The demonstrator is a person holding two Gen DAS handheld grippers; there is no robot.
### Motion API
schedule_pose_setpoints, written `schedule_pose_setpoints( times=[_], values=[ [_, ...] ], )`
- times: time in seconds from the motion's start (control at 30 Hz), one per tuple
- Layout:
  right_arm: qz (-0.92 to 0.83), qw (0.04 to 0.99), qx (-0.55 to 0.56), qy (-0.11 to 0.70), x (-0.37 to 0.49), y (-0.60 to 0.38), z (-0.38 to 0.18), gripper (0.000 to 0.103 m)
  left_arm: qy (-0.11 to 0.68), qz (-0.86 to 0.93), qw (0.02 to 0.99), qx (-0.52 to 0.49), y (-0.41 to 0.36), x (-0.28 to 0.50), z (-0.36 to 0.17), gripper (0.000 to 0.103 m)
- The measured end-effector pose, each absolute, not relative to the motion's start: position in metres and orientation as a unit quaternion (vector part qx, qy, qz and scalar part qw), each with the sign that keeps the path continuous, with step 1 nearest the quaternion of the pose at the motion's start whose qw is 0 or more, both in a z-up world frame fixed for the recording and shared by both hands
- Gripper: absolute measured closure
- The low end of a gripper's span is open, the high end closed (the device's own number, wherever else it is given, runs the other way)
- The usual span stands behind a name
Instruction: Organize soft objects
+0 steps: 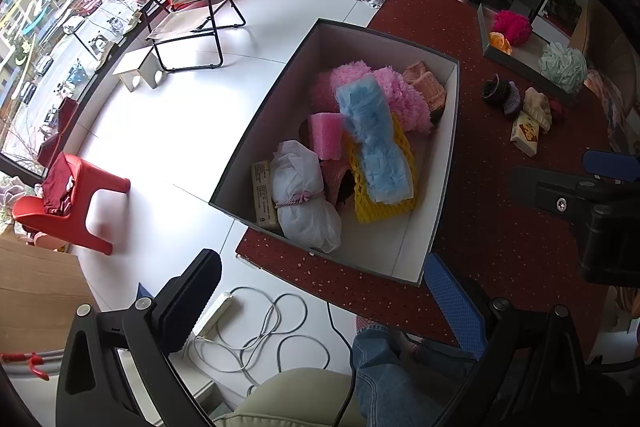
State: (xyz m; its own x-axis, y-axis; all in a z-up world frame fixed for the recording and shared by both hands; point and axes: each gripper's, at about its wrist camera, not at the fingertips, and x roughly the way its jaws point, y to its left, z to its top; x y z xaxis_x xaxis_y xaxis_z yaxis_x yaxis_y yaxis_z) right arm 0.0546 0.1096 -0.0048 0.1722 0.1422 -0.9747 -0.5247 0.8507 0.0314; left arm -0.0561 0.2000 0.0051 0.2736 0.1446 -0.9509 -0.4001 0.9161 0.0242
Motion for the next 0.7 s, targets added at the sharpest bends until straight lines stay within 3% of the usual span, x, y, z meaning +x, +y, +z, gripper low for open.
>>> schedule_pose_setpoints(
  times=[0.7],
  values=[
    [0.228, 0.744, -0.178, 0.602, 0.0519, 0.1199, -0.0062, 0.000, 0.587, 0.171, 0.782, -0.122, 0.2083, -0.0531, -0.0021, 0.001]
  ],
)
